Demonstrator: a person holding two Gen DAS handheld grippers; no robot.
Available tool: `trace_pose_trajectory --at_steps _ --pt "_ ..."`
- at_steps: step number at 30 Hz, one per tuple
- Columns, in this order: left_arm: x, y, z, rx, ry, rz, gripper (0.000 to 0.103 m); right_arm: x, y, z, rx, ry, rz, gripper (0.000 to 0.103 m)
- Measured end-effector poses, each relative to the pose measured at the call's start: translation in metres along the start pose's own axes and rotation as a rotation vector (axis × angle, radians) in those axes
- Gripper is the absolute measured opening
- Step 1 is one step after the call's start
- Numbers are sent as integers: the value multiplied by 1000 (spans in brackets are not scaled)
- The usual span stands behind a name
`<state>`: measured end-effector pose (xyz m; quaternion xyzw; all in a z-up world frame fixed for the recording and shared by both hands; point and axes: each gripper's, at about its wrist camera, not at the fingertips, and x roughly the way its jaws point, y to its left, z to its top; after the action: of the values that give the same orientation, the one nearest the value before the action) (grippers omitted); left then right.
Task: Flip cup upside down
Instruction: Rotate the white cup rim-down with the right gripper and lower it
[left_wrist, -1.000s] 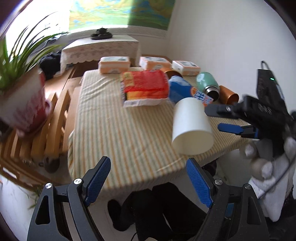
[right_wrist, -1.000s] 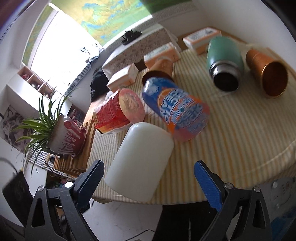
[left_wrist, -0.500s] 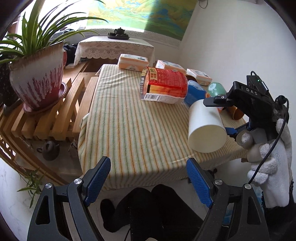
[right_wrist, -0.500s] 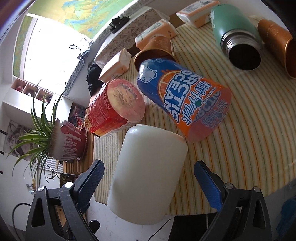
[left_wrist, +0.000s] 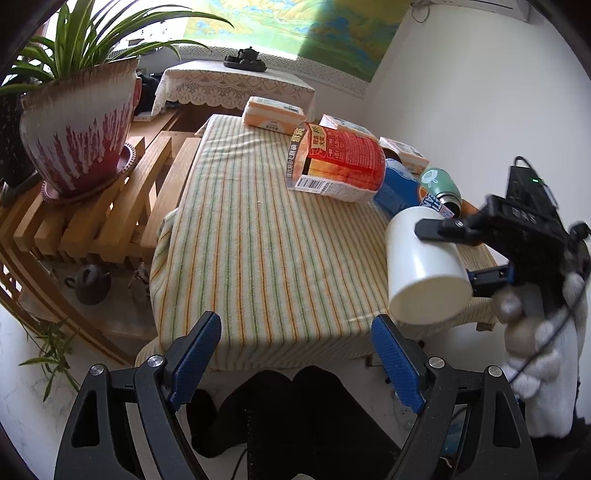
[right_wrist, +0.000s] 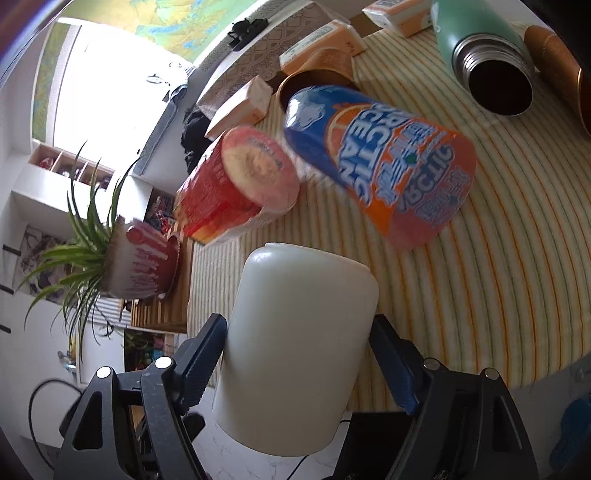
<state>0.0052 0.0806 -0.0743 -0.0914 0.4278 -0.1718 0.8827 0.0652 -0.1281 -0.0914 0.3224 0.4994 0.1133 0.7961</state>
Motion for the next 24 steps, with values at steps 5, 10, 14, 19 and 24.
trace_pose_trajectory --at_steps 5,10,14,19,24 --pt "-1 1 2 -11 -7 -2 86 -16 26 -12 -174 -135 -51 75" --pt "-8 -2 5 10 -27 8 86 -20 51 -18 -371 -332 -147 75" --pt "-7 -1 8 8 -23 32 86 -7 59 -14 -453 -474 -233 75" --pt "-6 3 8 -13 -35 33 86 -1 58 -13 -512 -571 -294 75" --pt "6 12 8 -42 -15 20 86 9 59 -11 -558 -590 -350 75"
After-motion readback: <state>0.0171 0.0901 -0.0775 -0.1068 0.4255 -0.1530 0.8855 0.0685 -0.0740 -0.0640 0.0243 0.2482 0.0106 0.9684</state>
